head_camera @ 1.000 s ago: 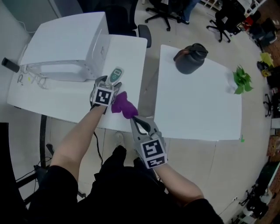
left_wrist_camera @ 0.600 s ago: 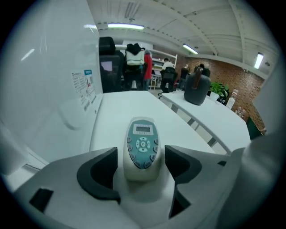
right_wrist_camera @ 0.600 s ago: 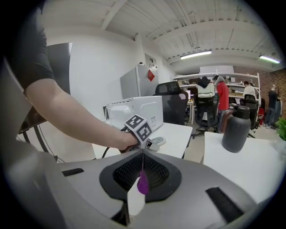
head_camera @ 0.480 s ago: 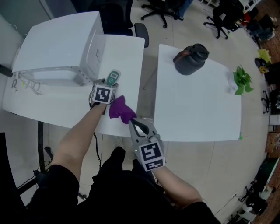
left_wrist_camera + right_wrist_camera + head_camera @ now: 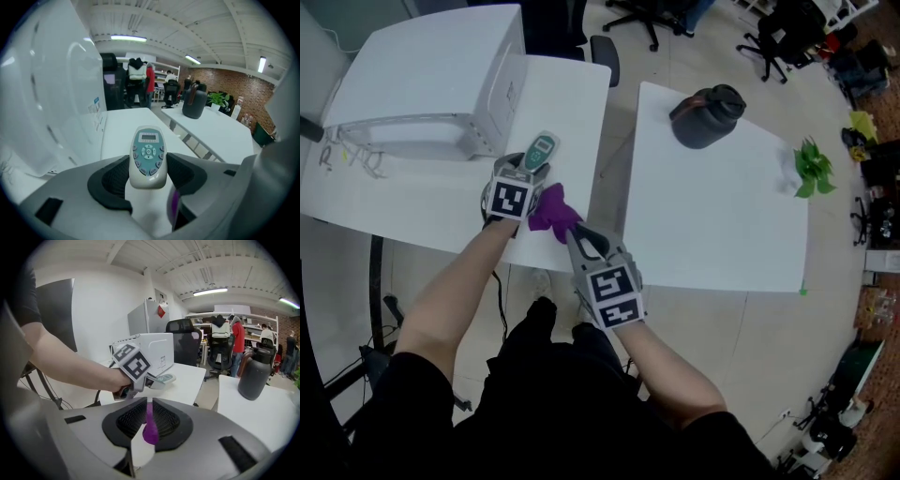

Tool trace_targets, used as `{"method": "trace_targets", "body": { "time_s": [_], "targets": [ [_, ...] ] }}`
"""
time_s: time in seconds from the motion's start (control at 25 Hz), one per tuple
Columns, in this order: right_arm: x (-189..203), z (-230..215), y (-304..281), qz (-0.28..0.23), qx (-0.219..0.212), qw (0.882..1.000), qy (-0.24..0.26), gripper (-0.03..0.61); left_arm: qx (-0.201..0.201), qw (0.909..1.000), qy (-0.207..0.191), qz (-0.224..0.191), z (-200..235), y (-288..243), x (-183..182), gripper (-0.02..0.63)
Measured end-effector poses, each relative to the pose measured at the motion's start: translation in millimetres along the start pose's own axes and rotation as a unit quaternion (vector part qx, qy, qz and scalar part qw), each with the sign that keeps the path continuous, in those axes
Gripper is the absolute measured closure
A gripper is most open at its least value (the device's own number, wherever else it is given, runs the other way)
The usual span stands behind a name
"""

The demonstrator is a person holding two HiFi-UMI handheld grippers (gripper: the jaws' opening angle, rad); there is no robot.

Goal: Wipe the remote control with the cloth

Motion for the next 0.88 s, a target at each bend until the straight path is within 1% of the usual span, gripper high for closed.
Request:
{"method": "trace_targets", "body": {
  "time_s": [0.04,0.12,0.2,0.28,0.36,0.4,0.56,0.64,0.72,0.76,0.8,0.84,0.88],
  "targets": [
    [0.7,0.4,-6.0,0.008,-0.005,1.0,0.004,0.491,0.007,0.9999,-0.001,-0.009,-4.2,9.9,2.6,0.376],
    [3.7,0.6,-19.5,0.026,-0.011,0.999,0.017,0.393,0.016,0.9994,-0.005,-0.029,-11.3,31.6,9.5,0.376],
    [8.5,-0.1,-36.1,0.048,-0.012,0.998,0.033,0.344,0.015,0.9991,-0.001,-0.04,-14.7,57.8,17.9,0.376],
    [15.0,0.0,-55.8,0.075,-0.015,0.996,0.05,0.338,0.009,0.999,0.004,-0.043,-16.4,83.6,28.9,0.376],
    [22.2,1.5,-77.2,0.103,-0.023,0.992,0.064,0.277,0.004,0.9991,0.009,-0.042,-20.9,108.7,39.1,0.376],
    [26.4,2.4,-88.4,0.116,-0.027,0.99,0.072,0.272,0.0,0.9991,0.01,-0.042,-23.1,119.5,44.6,0.376],
    [46.0,0.2,-127.5,0.157,-0.023,0.982,0.098,0.272,-0.021,0.999,0.003,-0.04,-29.1,147.4,70.1,0.376],
    [53.4,-2.7,-139.1,0.169,-0.023,0.981,0.095,0.272,-0.033,0.9987,-0.002,-0.04,-32.1,156.8,80.5,0.376],
    [56.2,-4.3,-144.4,0.17,-0.03,0.981,0.086,0.274,-0.045,0.9981,-0.006,-0.04,-35.1,164.9,88.3,0.376],
    [57.0,-4.7,-145.0,0.171,-0.035,0.981,0.081,0.319,-0.051,0.9978,-0.007,-0.041,-36.9,168.6,91.0,0.376],
    [57.8,-5.4,-144.3,0.172,-0.038,0.981,0.077,0.387,-0.057,0.9975,-0.008,-0.042,-39.0,172.2,92.8,0.376],
    [57.8,-6.4,-141.9,0.173,-0.038,0.981,0.076,0.412,-0.062,0.9971,-0.009,-0.044,-41.5,175.9,93.9,0.376],
    [56.2,-7.5,-137.1,0.17,-0.036,0.982,0.077,0.423,-0.068,0.9966,-0.01,-0.046,-44.4,179.7,94.6,0.376]
  ]
}}
Point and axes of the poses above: the fingertips, and each gripper's own axes: y backward along the fingers, z to its left, x out of its underside, the point moved 7 cm from there along y, backward along the fingers, and after that the axes turned 6 degrees about z, right-handed, at the moved point
